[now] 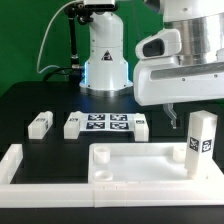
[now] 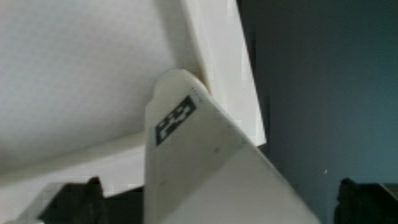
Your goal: Assemble desk
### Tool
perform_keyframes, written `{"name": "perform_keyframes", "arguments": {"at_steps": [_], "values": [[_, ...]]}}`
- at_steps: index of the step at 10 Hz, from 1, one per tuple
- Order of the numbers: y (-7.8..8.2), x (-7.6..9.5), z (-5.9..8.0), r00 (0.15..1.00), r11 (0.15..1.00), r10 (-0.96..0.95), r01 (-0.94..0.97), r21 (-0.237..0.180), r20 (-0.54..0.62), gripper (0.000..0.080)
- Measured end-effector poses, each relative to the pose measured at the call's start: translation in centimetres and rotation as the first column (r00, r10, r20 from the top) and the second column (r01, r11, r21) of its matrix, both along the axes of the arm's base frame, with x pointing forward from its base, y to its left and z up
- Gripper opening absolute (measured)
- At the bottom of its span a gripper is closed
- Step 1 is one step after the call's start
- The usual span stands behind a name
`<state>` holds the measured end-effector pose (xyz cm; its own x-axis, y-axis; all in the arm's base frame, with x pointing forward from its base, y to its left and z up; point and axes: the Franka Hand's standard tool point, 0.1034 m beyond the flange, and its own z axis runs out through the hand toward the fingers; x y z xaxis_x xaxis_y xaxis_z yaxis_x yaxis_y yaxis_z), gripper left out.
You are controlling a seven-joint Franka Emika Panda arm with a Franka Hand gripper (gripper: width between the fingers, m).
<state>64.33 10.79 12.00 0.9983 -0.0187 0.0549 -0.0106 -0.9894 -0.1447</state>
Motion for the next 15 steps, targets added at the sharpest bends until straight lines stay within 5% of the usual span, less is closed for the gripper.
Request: {"name": "perform_keyframes", "arguments": {"at_steps": [1, 3, 4, 5, 6, 7, 10, 13, 15], "values": [[-0.31, -0.32, -0.67, 0.961, 0.961, 0.277, -0.276, -0.023, 0.026, 0.0649], [-0.36, -0.42, -0.77, 0.953, 0.953, 0.302, -0.301, -0.023, 0.027, 0.0649], [-0.34, -0.43, -0.79, 0.957, 0.957, 0.288, -0.288, -0.021, 0.025, 0.0557], [-0.25, -0.43, -0.79, 0.972, 0.972, 0.234, -0.234, -0.011, 0.019, 0.0375], [-0.21, -0.44, -0.78, 0.987, 0.987, 0.162, -0.162, -0.006, 0.009, 0.0375], [-0.31, -0.40, -0.77, 0.993, 0.993, 0.116, -0.116, -0.004, 0.004, 0.0290], [-0.30, -0.17, -0.72, 0.962, 0.963, -0.270, 0.271, 0.007, -0.035, 0.0290], [-0.04, -0.52, -0.92, 0.635, 0.638, -0.766, 0.770, 0.005, -0.101, 0.0290], [0.13, -0.59, -0.97, 0.401, 0.407, -0.903, 0.914, -0.005, -0.155, 0.0291]]}}
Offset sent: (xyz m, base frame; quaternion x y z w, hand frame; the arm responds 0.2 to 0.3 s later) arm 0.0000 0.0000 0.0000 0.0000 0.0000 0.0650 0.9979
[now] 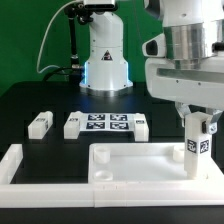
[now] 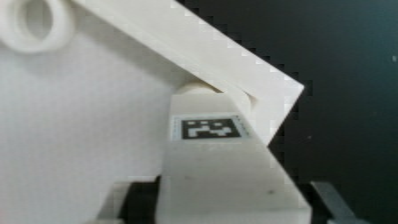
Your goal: Assemble desk
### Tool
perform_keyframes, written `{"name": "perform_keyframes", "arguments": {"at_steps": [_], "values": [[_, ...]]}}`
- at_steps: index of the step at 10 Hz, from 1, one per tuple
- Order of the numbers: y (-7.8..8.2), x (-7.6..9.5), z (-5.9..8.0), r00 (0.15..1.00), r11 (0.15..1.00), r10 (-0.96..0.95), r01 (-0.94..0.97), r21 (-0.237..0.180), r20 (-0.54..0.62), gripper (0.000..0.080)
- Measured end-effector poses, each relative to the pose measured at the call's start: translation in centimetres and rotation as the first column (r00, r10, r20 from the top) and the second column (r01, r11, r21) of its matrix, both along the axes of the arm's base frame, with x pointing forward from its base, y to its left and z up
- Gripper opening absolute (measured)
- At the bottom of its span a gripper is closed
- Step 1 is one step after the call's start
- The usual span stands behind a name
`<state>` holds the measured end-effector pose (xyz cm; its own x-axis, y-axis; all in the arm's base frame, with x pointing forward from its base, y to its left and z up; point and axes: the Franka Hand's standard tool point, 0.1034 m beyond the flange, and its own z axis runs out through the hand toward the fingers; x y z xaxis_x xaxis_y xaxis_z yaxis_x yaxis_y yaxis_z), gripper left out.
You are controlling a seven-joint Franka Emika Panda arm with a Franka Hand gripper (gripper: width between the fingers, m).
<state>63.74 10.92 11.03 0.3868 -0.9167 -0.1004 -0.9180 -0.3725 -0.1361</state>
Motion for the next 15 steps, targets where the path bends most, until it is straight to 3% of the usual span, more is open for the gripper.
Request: {"name": "perform_keyframes", "arguments": {"at_steps": [4, 5, 6, 7, 8, 10, 11, 12, 13, 14, 15], "values": [[0.2, -0.1, -0.1, 1.000, 1.000, 0.017, -0.017, 0.002, -0.006, 0.0295], [-0.2, -0.1, -0.1, 0.972, 0.972, 0.233, -0.232, -0.019, 0.024, 0.0500], [-0.7, -0.1, -0.2, 0.899, 0.900, 0.436, -0.435, -0.039, 0.040, 0.0500], [-0.5, -0.3, -0.3, 0.851, 0.851, 0.524, -0.523, -0.041, 0.036, 0.0617], [-0.5, -0.3, -0.3, 0.841, 0.842, 0.539, -0.538, -0.045, 0.040, 0.0643], [-0.6, -0.3, -0.4, 0.742, 0.743, 0.669, -0.665, -0.069, 0.052, 0.0648], [-0.6, -0.3, -0.4, 0.635, 0.638, 0.770, -0.764, -0.091, 0.061, 0.0649], [0.2, 0.5, 0.5, 0.265, 0.270, 0.963, -0.944, -0.188, 0.052, 0.0649], [0.2, 1.3, 0.9, 0.170, 0.181, 0.983, -0.953, -0.242, 0.065, 0.0649], [0.2, 1.1, 0.7, 0.242, 0.252, 0.968, -0.942, -0.223, 0.073, 0.0649], [0.2, 1.1, 0.7, 0.256, 0.266, 0.964, -0.938, -0.221, 0.075, 0.0559]]}}
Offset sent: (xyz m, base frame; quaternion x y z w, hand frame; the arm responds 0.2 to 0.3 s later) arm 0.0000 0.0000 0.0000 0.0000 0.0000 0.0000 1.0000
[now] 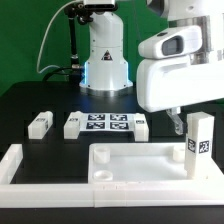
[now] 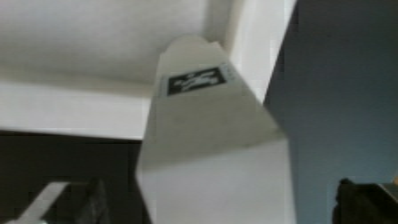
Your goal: Assemble desk
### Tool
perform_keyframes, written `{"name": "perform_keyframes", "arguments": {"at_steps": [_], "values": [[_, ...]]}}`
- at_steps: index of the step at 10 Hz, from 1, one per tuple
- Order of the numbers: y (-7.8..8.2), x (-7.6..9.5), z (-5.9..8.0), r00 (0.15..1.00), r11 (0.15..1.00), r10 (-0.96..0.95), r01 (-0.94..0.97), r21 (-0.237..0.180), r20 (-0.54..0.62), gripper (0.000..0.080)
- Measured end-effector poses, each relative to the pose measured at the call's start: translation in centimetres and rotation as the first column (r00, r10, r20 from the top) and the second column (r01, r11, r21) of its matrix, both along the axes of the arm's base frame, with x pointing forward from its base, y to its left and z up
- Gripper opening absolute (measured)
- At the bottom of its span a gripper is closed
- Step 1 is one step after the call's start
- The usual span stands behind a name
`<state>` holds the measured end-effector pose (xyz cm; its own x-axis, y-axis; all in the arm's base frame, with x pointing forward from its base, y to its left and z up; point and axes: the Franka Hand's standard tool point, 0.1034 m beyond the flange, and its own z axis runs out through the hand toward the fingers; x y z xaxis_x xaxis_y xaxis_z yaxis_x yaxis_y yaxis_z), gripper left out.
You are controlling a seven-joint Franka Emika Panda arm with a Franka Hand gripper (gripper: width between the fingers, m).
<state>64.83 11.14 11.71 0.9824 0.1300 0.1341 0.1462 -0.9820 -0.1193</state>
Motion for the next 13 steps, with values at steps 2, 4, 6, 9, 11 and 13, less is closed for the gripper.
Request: {"name": "perform_keyframes", "arguments": {"at_steps": [2, 4, 6, 9, 11, 13], "values": [[0.0, 0.0, 0.0, 0.990, 0.990, -0.138, 0.138, 0.016, -0.020, 0.0375], [-0.8, 0.5, -0.1, 0.965, 0.965, -0.261, 0.262, 0.024, -0.033, 0.0297], [-3.0, 3.9, -0.3, 0.899, 0.899, -0.435, 0.437, 0.038, -0.049, 0.0297], [-4.4, 4.0, -0.1, 0.587, 0.588, -0.804, 0.809, 0.025, -0.093, 0.0301], [-5.0, 4.0, 0.0, 0.472, 0.472, -0.878, 0.881, 0.017, -0.083, 0.0304], [-5.5, 3.6, -0.2, 0.353, 0.353, -0.934, 0.935, 0.010, -0.053, 0.0304]]}}
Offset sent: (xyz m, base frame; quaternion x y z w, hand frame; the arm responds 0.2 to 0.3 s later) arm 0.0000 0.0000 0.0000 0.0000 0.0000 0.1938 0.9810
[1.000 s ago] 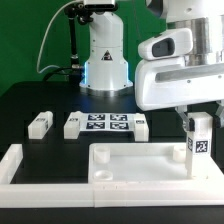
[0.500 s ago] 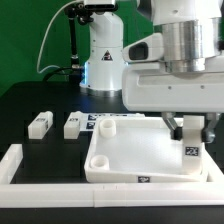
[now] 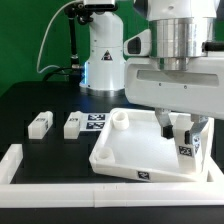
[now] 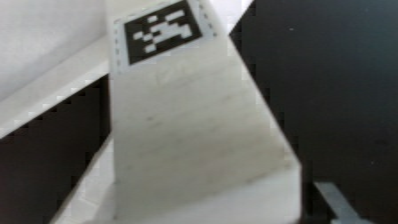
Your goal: Assemble desk
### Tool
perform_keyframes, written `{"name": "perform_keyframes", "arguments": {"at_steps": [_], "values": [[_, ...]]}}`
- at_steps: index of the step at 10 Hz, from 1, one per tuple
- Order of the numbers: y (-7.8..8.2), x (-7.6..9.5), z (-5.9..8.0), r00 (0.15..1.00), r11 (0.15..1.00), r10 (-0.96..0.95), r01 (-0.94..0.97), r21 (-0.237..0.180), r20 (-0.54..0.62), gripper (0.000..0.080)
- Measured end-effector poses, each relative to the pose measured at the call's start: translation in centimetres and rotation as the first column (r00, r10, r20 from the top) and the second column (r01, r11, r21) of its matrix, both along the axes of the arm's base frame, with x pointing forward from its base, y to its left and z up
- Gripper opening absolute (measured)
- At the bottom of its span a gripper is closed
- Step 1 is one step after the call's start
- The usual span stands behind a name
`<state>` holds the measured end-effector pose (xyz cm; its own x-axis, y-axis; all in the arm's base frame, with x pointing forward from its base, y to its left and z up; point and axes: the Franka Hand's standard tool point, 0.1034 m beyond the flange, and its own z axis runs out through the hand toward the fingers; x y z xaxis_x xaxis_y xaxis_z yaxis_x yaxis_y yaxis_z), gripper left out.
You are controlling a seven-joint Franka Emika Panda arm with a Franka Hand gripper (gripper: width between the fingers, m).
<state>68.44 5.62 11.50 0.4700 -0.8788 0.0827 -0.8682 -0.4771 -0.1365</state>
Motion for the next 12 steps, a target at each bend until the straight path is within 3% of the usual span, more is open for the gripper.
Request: {"name": "perform_keyframes", "arguments": {"at_steps": [1, 6, 10, 11, 12], "values": [[-0.2, -0.1, 0.0, 1.000, 1.000, 0.000, 0.001, -0.026, 0.014, 0.0304], [-1.8, -0.5, -0.4, 0.993, 0.991, 0.115, -0.115, -0.062, -0.005, 0.0304], [-1.8, -0.5, -0.5, 0.988, 0.986, 0.152, -0.152, -0.067, -0.011, 0.0327], [-1.8, -0.5, -0.5, 0.988, 0.986, 0.152, -0.152, -0.067, -0.011, 0.0510], [-1.7, -0.5, -0.5, 0.988, 0.986, 0.152, -0.153, -0.067, -0.012, 0.0510]]}}
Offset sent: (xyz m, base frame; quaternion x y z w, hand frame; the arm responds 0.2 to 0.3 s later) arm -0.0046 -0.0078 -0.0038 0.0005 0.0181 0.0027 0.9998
